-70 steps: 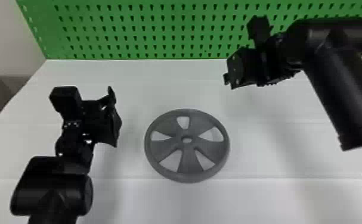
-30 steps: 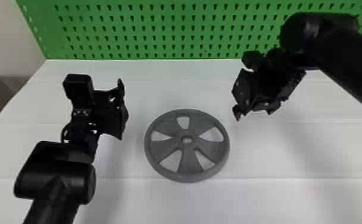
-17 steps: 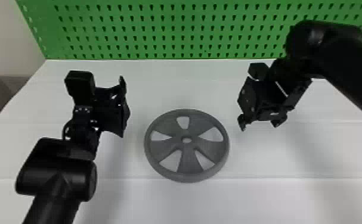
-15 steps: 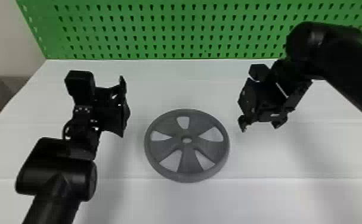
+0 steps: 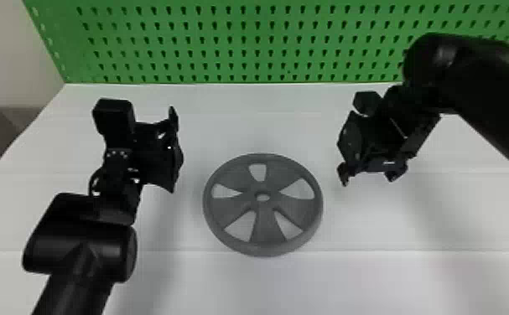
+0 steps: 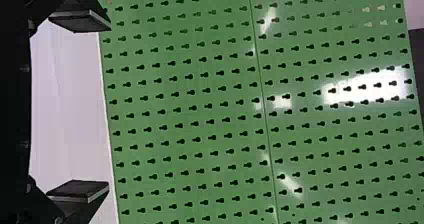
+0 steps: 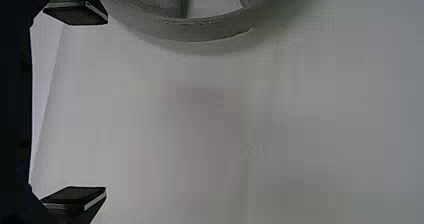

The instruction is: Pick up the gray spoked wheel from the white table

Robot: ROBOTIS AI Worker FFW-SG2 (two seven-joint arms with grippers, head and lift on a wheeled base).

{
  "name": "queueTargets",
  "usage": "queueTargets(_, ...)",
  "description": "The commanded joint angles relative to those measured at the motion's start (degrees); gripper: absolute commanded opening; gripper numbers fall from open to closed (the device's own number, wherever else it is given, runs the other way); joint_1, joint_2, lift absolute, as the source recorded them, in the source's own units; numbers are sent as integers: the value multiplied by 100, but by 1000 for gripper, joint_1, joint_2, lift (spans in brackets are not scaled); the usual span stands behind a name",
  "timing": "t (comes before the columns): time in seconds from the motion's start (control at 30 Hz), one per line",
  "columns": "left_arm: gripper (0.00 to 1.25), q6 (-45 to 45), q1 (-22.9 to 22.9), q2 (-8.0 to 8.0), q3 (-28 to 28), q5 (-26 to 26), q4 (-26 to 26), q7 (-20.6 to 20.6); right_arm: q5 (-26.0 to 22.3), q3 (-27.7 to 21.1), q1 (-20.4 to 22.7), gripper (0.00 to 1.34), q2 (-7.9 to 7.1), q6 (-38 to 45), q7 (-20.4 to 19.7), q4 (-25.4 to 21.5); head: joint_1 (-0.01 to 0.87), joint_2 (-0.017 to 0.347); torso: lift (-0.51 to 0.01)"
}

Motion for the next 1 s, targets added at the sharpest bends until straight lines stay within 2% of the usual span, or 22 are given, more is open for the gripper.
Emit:
queueTargets(0.0, 1089, 0, 0, 0, 0, 6, 2, 0, 13, -28, 9, 1243, 13, -14, 0, 15, 773, 66, -81)
queueTargets(0.3, 1089, 0, 9, 0, 0, 6, 2, 0, 153, -45, 61, 1241, 83, -31, 0, 6, 773, 66, -81)
queueTargets(0.43, 1089, 9, 9, 0, 0, 6, 2, 0, 206, -36, 79, 1243, 188, -93, 0, 15, 773, 66, -81)
queueTargets(0.67, 1089, 18, 18, 0, 0, -3, 2, 0, 434, -45, 70, 1241, 470, -207, 0, 6, 773, 66, -81)
queueTargets(0.97, 1089, 18, 27, 0, 18, 6, 2, 0, 681, -362, 140, 1239, 786, -269, 0, -3, 773, 66, -81)
